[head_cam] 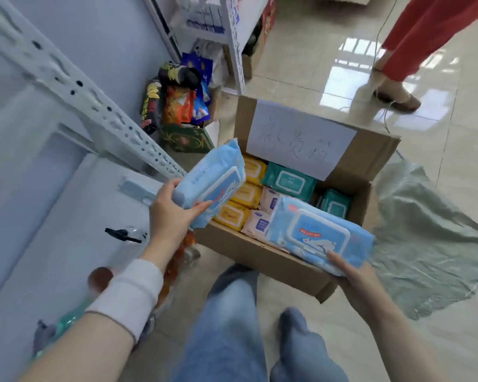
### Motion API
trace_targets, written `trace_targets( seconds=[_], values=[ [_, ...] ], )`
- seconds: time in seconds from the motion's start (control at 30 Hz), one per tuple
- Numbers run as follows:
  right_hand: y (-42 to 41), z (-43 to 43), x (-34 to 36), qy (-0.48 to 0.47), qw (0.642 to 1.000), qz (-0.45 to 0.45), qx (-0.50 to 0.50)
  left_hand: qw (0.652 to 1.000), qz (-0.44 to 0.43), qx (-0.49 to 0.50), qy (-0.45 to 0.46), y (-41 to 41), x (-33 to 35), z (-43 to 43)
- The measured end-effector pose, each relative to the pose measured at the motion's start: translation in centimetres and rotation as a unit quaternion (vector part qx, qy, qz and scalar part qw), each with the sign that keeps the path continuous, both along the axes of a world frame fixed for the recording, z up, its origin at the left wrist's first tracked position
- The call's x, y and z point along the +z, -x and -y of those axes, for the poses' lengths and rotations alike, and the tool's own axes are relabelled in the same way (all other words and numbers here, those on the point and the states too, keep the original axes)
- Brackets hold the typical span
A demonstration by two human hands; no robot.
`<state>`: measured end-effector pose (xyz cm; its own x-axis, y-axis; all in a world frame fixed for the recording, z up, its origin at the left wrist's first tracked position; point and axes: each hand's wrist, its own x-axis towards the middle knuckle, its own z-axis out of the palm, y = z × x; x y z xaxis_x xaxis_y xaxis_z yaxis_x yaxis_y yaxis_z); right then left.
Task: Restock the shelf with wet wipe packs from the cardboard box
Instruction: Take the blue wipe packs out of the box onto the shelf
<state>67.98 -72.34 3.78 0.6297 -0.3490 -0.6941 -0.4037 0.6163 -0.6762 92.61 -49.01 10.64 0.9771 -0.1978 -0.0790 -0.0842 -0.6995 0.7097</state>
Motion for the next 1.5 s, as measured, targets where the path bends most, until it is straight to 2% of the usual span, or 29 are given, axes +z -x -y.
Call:
trace_targets(
  seconds=[0.2, 0.37, 0.53, 0.77, 0.9, 1.03, 1.13, 1.37, 1.5],
  values=[
    [-3.3, -1.1, 9.5, 0.024, 0.982, 0.142, 0.12, 0.986, 0.147, 0.07, 0.046, 4.5, 12.8, -6.3],
    [-7.4, -5.9, 17.0, 0.031, 0.942, 0.24, 0.232, 0.965, 0.215, 0.138, 0.065, 6.5, 20.9, -13.8],
    [-12.1, -12.3, 21.6, 0.044, 0.905, 0.294, 0.304, 0.952, 0.243, 0.178, 0.055, 7.2, 25.3, -23.0],
    [-20.0, -22.4, 25.6, 0.088, 0.873, 0.324, 0.353, 0.945, 0.214, 0.241, 0.059, 5.4, 25.9, -35.4],
    [-23.5, -26.3, 26.2, 0.096, 0.86, 0.329, 0.378, 0.946, 0.191, 0.249, 0.076, 2.3, 25.5, -39.4],
    [-27.0, -28.3, 26.0, 0.118, 0.855, 0.32, 0.391, 0.948, 0.184, 0.248, 0.08, -2.2, 24.3, -40.7],
    [-30.6, -29.3, 26.4, 0.132, 0.838, 0.318, 0.424, 0.95, 0.175, 0.244, 0.082, -6.3, 23.3, -40.9],
    [-42.0, -31.0, 26.1, 0.161, 0.824, 0.317, 0.441, 0.956, 0.171, 0.234, 0.049, -17.8, 22.1, -41.0],
    [-48.5, -32.4, 25.2, 0.183, 0.787, 0.336, 0.484, 0.953, 0.174, 0.241, 0.053, -24.7, 21.3, -41.6]
  ],
)
